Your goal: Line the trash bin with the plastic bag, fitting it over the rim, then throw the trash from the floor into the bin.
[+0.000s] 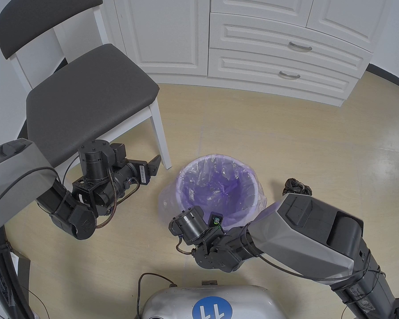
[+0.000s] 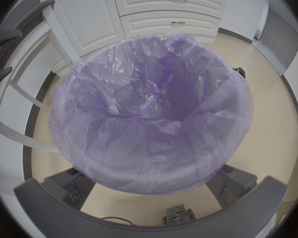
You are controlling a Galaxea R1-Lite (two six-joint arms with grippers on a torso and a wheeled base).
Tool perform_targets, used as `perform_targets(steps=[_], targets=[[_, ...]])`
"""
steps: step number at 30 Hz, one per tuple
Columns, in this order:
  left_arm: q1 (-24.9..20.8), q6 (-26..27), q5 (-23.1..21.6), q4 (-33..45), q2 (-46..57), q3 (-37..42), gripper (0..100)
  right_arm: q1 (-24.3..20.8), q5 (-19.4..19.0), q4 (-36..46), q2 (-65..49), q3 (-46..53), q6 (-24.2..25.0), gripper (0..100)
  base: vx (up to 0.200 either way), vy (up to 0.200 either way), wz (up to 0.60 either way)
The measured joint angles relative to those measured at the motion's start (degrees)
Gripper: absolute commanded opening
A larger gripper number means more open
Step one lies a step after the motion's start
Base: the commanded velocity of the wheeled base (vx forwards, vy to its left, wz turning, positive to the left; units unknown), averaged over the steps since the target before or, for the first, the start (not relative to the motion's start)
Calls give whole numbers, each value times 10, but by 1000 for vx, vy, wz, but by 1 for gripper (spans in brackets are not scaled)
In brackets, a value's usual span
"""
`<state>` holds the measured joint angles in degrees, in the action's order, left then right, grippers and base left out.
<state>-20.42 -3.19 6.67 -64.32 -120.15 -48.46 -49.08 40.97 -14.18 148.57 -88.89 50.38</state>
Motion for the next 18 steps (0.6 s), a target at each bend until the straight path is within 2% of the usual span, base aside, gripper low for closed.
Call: perform_targets(steps=[6, 11, 13, 16, 18], targets=[[-3, 3, 0, 0, -3, 4, 100, -8, -8, 3, -9, 29, -5, 100, 0, 0, 0], [-3, 33, -8, 0, -4, 23, 100, -24, -18, 1, -36, 77, -21, 100, 0, 0, 0], [-2, 49, -19, 0, -4, 35, 100, -33, -20, 0, -52, 102, -32, 100, 0, 0, 0], [1, 74, -69, 0, -5, 67, 100, -46, -22, -2, -84, 144, -54, 100, 0, 0, 0], [2, 79, -79, 0, -6, 72, 100, -48, -22, -3, -91, 152, -57, 100, 0, 0, 0]])
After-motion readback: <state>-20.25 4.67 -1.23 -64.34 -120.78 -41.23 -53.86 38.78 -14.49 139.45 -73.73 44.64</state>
